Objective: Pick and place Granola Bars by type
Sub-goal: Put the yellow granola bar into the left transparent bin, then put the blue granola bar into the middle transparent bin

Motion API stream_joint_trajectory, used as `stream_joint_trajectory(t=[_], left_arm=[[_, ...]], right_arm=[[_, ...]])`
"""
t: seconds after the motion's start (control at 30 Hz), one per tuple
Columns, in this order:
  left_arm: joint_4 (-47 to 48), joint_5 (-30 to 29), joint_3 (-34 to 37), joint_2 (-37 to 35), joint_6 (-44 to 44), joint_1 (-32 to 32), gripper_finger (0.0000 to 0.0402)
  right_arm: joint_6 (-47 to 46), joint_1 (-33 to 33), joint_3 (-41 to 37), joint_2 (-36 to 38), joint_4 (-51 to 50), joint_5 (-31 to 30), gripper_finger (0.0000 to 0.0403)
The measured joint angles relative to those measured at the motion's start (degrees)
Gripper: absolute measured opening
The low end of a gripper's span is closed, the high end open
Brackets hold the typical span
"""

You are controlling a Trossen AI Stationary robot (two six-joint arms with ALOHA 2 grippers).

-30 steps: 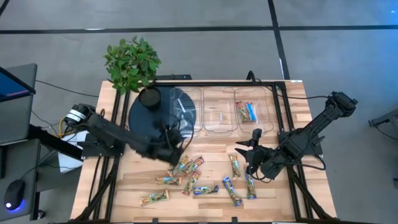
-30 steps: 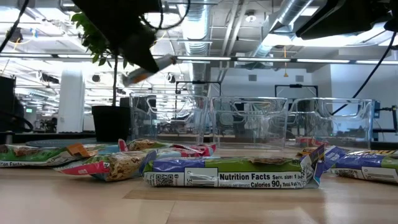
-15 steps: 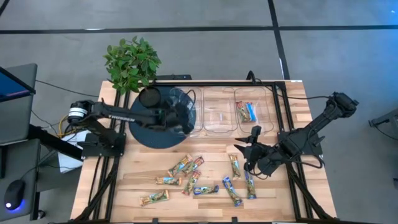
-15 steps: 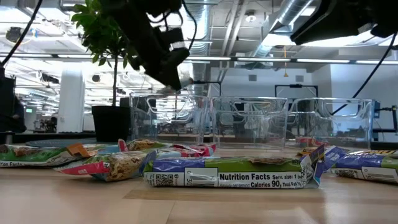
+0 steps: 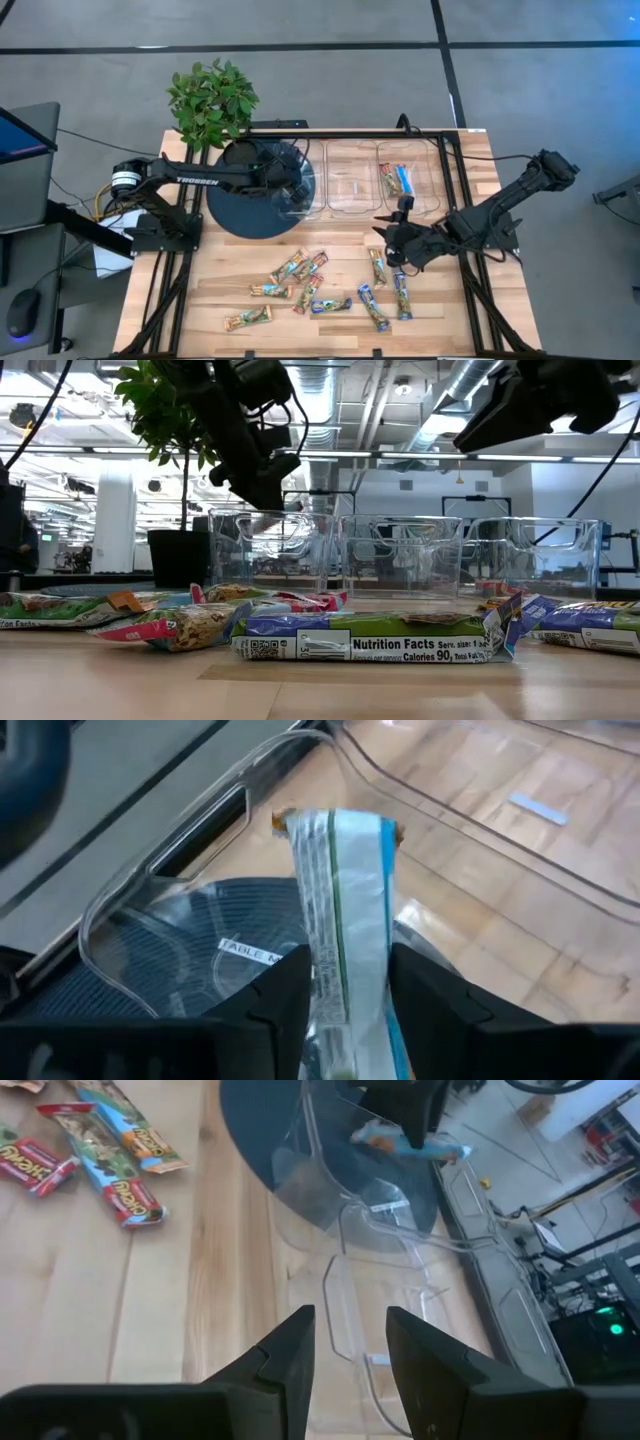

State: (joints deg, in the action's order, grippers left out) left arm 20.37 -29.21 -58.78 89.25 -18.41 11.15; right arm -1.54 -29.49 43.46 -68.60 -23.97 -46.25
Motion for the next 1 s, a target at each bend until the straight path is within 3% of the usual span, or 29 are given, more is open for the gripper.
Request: stream_joint_trajectory(t=[0.33, 0.67, 0.83, 1.0], left_arm=[[0.10, 1.12, 0.00, 0.00, 1.35, -0.69, 0.0173], [0.06, 6.04, -0.02, -1.09, 9.52, -6.29, 0.0176], [0.42, 2.58, -0.43, -2.25, 12.63, -12.60, 0.0176], [2.93, -4.05, -0.47, -2.36, 14.35, -20.88, 0.0176]], right_arm=[[-0.31, 0.38, 0.00, 0.00, 0.02, 0.16, 0.0118], [-1.52, 0.38, 0.00, -0.02, 0.08, 1.50, 0.0118], [-4.30, 0.38, 0.02, -0.12, 0.14, 2.19, 0.0118], [-11.12, 0.38, 0.02, -0.13, -1.49, 8.23, 0.0118]])
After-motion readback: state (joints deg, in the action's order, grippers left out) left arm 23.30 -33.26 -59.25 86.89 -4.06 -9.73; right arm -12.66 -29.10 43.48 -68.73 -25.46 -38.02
